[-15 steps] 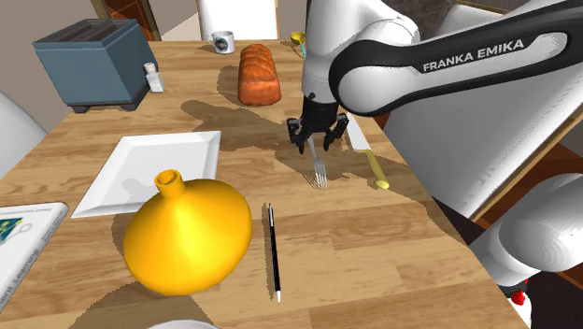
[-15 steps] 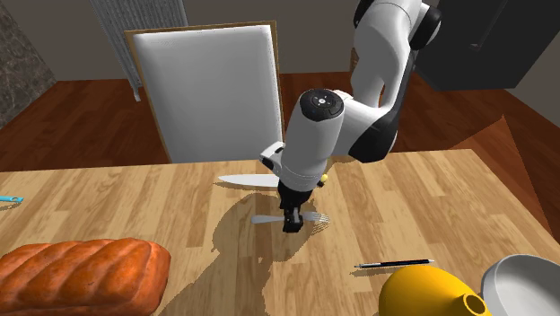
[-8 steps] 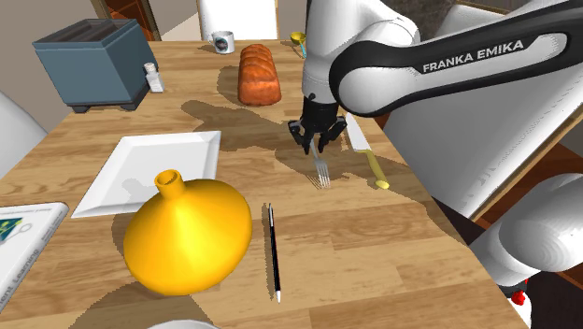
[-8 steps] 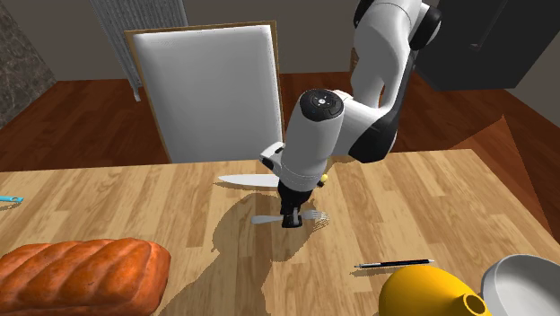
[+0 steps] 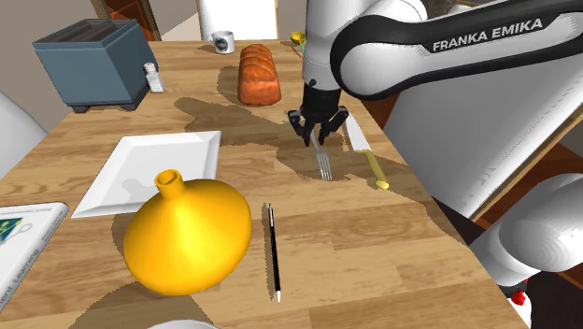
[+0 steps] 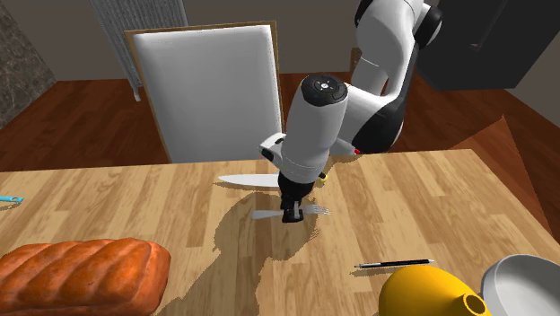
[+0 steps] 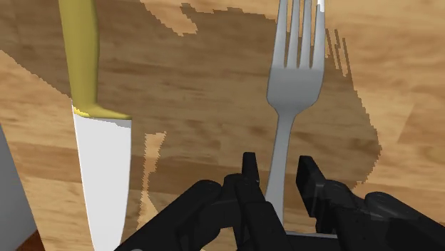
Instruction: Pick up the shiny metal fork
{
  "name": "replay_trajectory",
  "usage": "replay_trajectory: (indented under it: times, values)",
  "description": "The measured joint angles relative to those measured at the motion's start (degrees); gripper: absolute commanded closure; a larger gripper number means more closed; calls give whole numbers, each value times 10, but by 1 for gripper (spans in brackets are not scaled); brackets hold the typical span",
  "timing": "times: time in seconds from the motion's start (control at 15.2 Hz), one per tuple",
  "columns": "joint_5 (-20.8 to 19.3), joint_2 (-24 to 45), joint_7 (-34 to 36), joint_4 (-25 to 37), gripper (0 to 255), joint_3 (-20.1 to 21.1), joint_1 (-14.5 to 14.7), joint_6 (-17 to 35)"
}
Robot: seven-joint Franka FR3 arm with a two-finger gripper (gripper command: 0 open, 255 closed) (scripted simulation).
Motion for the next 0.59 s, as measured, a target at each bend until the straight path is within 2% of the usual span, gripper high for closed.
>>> replay_trajectory:
  times: [0.59]
  values:
    - [1, -8, -7, 61, 255, -8, -1, -68]
